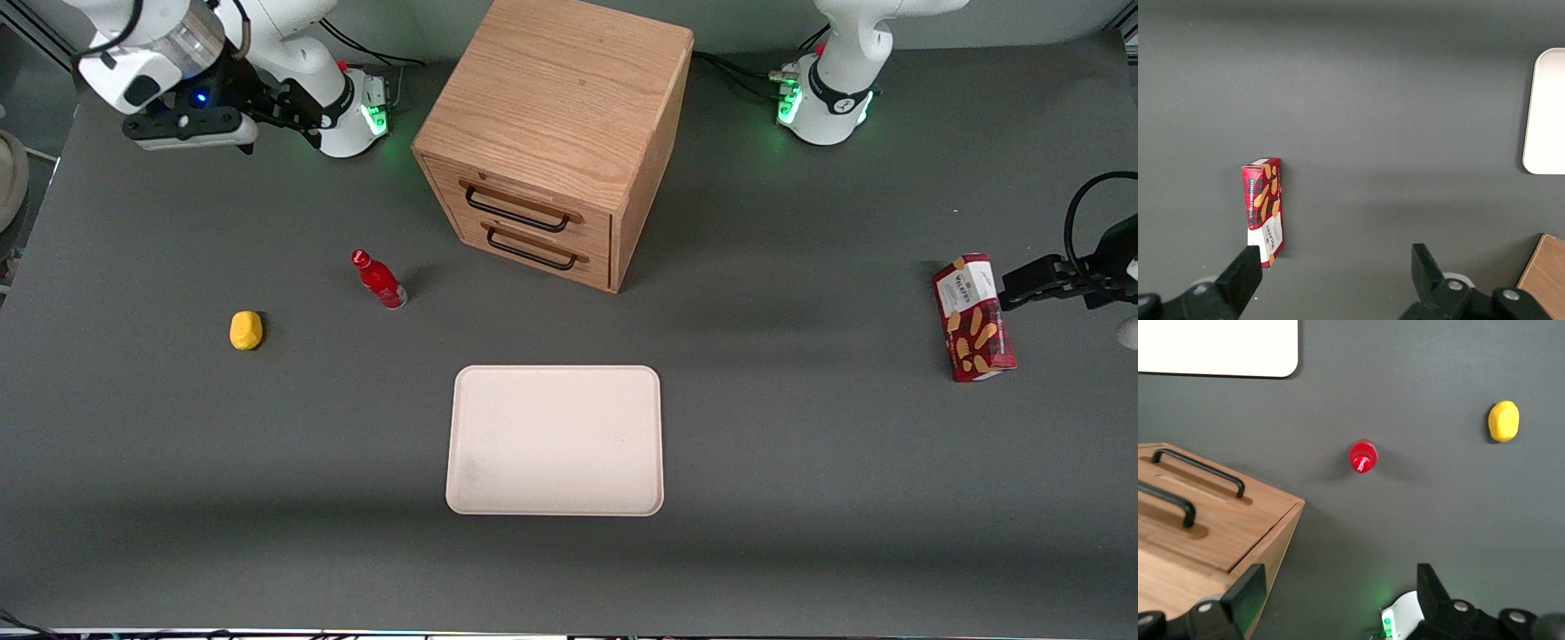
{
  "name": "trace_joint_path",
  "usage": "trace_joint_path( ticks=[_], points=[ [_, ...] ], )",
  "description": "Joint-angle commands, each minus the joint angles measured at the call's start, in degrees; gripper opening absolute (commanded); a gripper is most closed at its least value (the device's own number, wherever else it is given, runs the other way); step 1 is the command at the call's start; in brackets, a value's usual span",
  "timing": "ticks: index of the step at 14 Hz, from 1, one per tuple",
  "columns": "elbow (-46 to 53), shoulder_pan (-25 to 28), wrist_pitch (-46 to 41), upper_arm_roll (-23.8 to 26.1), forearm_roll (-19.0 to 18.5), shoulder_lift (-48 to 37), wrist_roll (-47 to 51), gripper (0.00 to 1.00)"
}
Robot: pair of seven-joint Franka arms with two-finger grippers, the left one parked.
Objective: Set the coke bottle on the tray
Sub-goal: 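Lower the open right gripper around the red bottle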
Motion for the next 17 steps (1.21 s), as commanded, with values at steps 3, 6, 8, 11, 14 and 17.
trace_joint_path(
  ticks=[3,6,8,11,14,17],
  points=[
    [-6.59,0.59,9.10,-0.49,-2.32,1.15,0.76,1.00],
    [-11.33,0.59,17.00,-0.49,-3.82,3.62,0.76,1.00],
    [-14.49,0.59,22.27,-0.49,-3.82,4.41,0.76,1.00],
    [-18.98,0.59,29.92,-0.49,-3.91,6.08,0.76,1.00],
    [-22.93,0.41,36.69,-0.84,-4.35,7.49,0.76,1.00],
    [-26.63,0.15,43.72,-1.37,-5.32,8.90,0.59,1.00]
  ],
)
